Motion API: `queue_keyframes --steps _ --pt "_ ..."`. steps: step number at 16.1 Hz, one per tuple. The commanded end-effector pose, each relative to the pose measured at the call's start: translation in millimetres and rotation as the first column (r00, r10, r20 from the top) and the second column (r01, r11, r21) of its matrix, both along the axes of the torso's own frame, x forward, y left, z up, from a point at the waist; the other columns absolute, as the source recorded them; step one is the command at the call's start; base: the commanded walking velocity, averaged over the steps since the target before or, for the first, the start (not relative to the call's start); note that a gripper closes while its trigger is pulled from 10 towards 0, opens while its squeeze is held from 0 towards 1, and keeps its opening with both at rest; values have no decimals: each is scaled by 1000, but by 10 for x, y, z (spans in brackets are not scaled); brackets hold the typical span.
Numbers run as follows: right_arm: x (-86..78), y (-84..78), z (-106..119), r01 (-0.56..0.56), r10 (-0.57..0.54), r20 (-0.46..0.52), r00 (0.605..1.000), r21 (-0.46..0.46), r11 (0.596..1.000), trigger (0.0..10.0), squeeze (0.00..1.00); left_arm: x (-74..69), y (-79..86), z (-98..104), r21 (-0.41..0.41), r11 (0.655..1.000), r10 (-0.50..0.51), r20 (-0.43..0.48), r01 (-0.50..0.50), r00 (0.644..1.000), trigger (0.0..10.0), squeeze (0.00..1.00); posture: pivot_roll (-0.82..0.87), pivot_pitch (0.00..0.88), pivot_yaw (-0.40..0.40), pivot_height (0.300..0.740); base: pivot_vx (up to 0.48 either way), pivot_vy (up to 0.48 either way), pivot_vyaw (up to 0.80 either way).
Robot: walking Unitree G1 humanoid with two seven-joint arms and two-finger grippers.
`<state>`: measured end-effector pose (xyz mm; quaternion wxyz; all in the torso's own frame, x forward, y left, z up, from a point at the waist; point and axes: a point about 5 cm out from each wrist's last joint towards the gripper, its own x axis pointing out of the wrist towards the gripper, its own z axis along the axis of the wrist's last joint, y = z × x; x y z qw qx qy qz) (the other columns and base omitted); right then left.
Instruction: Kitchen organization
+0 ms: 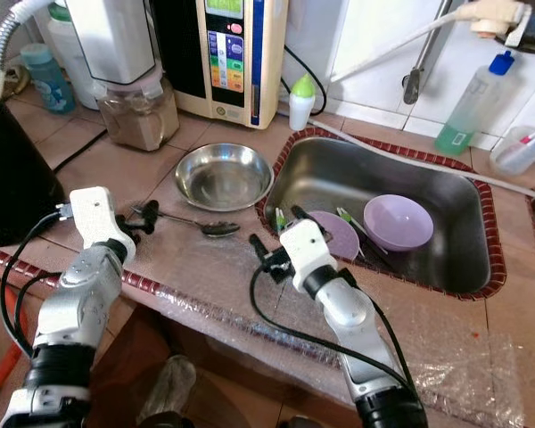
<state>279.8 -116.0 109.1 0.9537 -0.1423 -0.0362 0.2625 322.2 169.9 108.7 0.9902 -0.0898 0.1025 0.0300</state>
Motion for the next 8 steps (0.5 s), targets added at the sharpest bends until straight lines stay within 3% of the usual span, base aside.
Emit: queue_keyframes --steps 1,4,8 --pt "14 58 132 -34 35 56 998 -2 999 10000 0 -11 -28 -140 -36 999 -9 -72 6 997 0 0 12 35 -31 740 0 0 0" --pt "44 54 154 -29 29 65 997 -4 1000 10000 0 0 -12 -148 -50 999 5 -77 -9 997 0 0 12 35 -31 740 0 0 0" --pt "116 28 199 -18 19 87 996 -17 1000 10000 0 -46 176 -110 27 995 101 -42 -100 994 0 0 18 39 -29 740 0 0 0"
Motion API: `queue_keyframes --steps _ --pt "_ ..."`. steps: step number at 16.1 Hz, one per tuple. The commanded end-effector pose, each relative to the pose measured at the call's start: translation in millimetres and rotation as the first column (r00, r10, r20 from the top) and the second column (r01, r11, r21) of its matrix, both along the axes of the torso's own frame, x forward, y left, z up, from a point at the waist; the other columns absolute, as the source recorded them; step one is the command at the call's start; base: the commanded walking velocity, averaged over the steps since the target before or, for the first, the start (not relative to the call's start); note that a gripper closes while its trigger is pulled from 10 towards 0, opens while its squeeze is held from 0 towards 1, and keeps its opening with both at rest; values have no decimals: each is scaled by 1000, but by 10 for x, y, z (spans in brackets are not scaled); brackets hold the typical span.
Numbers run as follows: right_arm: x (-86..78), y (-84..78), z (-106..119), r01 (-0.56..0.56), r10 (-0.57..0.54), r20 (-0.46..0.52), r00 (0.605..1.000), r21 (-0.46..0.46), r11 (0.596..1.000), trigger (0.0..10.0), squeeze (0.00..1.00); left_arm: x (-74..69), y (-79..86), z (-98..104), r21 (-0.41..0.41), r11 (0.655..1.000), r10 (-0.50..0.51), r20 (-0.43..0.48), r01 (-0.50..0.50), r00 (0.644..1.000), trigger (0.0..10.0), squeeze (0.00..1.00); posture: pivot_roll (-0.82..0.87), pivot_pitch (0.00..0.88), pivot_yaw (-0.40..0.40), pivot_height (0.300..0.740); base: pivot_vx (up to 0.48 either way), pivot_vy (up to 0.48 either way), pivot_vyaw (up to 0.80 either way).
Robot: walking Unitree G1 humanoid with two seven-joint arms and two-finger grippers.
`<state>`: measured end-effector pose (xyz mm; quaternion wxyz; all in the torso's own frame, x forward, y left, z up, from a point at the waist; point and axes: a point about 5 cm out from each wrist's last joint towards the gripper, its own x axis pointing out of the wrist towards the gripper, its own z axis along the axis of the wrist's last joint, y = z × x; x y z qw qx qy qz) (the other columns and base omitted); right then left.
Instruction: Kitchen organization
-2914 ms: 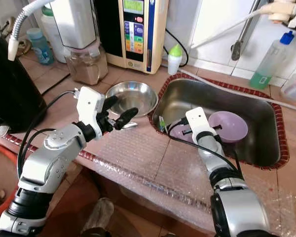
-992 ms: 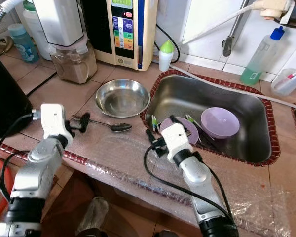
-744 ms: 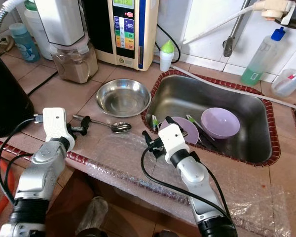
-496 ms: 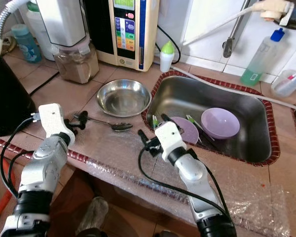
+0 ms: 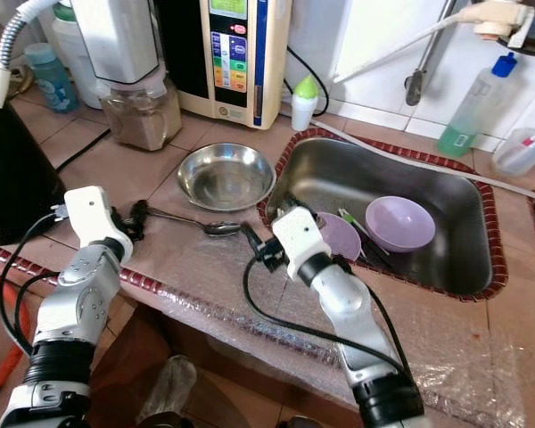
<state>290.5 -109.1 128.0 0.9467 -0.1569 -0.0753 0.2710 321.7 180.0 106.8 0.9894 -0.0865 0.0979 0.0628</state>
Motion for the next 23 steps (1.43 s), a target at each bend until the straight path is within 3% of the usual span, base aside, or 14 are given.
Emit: queue_keyframes --steps 1,4,5,7,11,17,19,22,23 --pt "26 -40 23 14 -14 15 1000 -9 1000 10000 0 -63 128 -41 50 997 58 -20 -57 998 0 0 23 40 -30 740 0 0 0" --pt "40 -22 35 4 -4 28 1000 -19 1000 10000 0 -118 72 127 63 996 64 54 -68 996 157 0 27 41 -32 740 0 0 0" --pt "46 -14 38 1 0 32 999 -22 1000 10000 0 -135 27 153 50 997 61 62 -65 996 9765 0 29 42 -34 740 0 0 0" --pt "62 14 50 -14 15 46 999 -32 999 10000 0 -204 -143 168 -16 999 49 59 -48 997 10000 0 31 43 -35 740 0 0 0" --pt "93 34 73 -20 22 61 998 -35 999 10000 0 -319 -378 113 -42 999 -31 31 33 999 10000 0 36 41 -39 740 0 0 0" --pt "111 38 79 -16 19 76 997 -35 999 10000 0 -481 -584 107 36 976 -217 42 216 975 10000 0 32 42 -38 740 0 0 0" --pt "122 51 83 -15 18 80 997 -35 999 10000 0 -429 -604 194 -48 978 -201 74 204 977 10000 0 34 38 -36 740 0 0 0" --pt "128 65 78 -14 17 86 996 -35 999 10000 0 -324 -625 391 -104 966 -220 158 238 963 10000 0 35 32 -29 740 0 0 0" --pt "126 66 77 -13 16 90 996 -36 999 10000 0 -267 -620 461 -135 959 -222 187 249 957 10000 1000 33 32 -26 740 0 0 0"
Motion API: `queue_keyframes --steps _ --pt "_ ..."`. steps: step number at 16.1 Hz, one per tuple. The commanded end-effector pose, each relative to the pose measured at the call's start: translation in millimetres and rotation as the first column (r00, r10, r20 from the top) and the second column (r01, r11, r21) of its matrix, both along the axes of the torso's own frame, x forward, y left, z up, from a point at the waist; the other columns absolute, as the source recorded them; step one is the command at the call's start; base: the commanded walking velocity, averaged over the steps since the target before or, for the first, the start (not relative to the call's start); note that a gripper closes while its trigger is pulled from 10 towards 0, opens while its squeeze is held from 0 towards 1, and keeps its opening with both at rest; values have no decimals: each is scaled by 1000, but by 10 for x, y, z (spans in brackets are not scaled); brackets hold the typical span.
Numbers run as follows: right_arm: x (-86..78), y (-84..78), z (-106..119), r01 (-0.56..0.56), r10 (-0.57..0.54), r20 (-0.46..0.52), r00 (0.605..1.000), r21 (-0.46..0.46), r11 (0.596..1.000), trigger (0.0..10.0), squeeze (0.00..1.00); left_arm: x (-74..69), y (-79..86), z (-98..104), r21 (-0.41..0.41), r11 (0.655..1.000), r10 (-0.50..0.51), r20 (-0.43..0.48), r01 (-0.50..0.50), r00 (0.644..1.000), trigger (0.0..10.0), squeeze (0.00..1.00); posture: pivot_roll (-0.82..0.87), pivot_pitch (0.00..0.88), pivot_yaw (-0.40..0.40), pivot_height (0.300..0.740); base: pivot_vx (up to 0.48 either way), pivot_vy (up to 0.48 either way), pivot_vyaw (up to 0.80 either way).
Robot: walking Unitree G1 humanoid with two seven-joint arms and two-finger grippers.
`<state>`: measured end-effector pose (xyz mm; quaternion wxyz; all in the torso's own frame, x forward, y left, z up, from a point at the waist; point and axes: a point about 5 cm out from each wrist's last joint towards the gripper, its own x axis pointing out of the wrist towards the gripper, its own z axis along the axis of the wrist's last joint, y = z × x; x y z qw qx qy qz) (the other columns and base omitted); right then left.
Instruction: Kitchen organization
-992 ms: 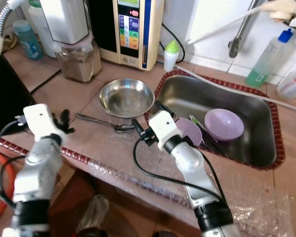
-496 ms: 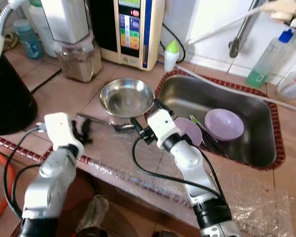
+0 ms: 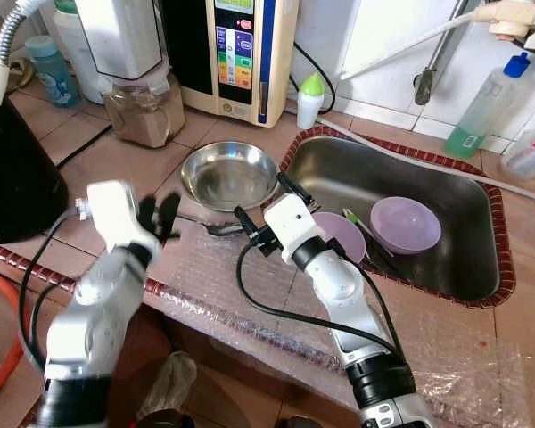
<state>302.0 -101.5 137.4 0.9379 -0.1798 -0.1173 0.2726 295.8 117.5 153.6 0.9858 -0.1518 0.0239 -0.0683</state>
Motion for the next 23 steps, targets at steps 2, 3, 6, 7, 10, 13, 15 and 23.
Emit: queue_keyframes --steps 2,3,6,7,10,13,15,23 --pt "13 -14 -17 7 -7 0 1000 -11 1000 10000 0 40 12 37 -30 999 -20 12 20 1000 10000 1000 30 30 -24 740 0 0 0" --pt "14 -17 -10 9 -9 4 1000 -11 1000 10000 0 107 33 60 -26 1000 -3 5 3 1000 10000 1000 26 29 -22 740 0 0 0" --pt "7 -19 0 9 -9 16 1000 -18 1000 10000 0 222 101 -27 -70 997 30 -66 -34 997 10000 1000 12 25 -18 740 0 0 0" --pt "5 -25 3 10 -10 17 1000 -19 1000 10000 0 267 119 -69 -68 997 25 -88 -31 996 10000 1000 11 25 -18 740 0 0 0" --pt "2 -21 16 16 -15 32 999 -24 1000 10000 0 401 56 -80 -96 995 -9 -114 -2 993 10000 1000 8 26 -13 740 0 0 0" --pt "34 -103 108 102 -101 101 990 -2 995 10000 0 493 -38 -101 -145 989 -44 -138 24 989 10000 973 1 27 -2 740 0 0 0" --pt "54 -174 137 151 -150 128 980 -1 989 10000 0 547 -101 -100 -150 988 -66 -143 44 987 10000 0 -3 28 6 740 0 0 0" --pt "31 -269 136 229 -226 161 961 0 974 10000 0 691 -225 -264 -104 991 -103 -229 81 968 0 0 -19 29 26 740 0 0 0"
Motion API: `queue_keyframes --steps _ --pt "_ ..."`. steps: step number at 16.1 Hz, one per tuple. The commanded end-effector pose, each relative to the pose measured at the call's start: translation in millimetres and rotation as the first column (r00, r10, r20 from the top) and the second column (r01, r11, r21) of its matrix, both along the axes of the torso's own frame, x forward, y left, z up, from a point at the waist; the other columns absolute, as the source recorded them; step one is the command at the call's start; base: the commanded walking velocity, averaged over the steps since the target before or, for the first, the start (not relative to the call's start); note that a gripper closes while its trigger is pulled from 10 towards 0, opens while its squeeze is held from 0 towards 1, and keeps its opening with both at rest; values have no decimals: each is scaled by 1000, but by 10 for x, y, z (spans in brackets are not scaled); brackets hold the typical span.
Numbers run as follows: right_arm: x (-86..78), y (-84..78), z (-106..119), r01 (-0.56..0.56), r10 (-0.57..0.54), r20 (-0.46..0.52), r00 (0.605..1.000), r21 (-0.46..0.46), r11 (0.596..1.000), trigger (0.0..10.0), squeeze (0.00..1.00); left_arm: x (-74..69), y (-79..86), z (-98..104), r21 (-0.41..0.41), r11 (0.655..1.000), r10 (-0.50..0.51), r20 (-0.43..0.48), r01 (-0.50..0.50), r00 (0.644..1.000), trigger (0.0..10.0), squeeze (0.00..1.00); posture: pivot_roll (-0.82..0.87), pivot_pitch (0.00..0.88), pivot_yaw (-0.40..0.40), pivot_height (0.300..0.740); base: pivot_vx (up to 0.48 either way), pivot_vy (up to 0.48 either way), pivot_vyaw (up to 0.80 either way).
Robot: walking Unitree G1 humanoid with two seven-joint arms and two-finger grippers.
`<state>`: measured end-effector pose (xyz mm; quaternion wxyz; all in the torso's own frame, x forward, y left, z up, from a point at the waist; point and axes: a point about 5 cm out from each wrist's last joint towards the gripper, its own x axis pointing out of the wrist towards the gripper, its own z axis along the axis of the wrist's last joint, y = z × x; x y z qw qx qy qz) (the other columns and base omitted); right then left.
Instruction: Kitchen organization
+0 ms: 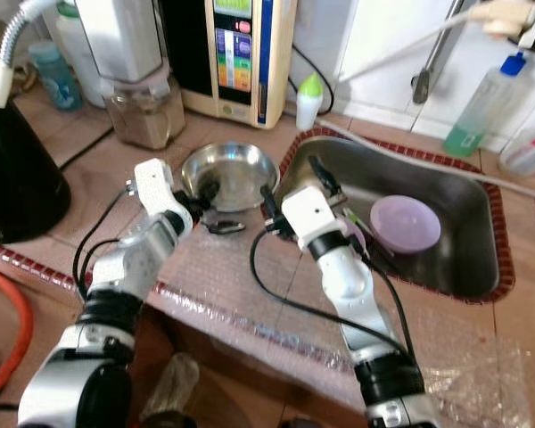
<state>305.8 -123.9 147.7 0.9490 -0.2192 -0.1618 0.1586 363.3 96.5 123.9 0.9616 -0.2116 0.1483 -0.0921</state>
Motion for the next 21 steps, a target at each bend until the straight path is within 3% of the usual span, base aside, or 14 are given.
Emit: queue_keyframes --steps 1,8,16,21 --pt "-13 -53 30 19 -19 15 1000 -1 1000 10000 0 28 9 6 18 1000 13 -2 -13 1000 0 0 -23 30 27 740 0 0 0" --pt "-12 -40 3 11 -11 3 1000 -8 1000 10000 0 73 51 -25 -20 999 50 -16 -50 999 0 0 -16 28 25 740 0 0 0" --pt "-18 10 -64 0 1 -29 1000 13 1000 10000 0 37 166 -67 48 997 67 20 -68 998 0 0 9 32 22 740 0 0 0" --pt "-35 -14 -124 27 -25 -52 998 44 999 10000 0 -47 215 -94 48 995 85 48 -87 995 0 0 17 20 33 740 0 0 0"
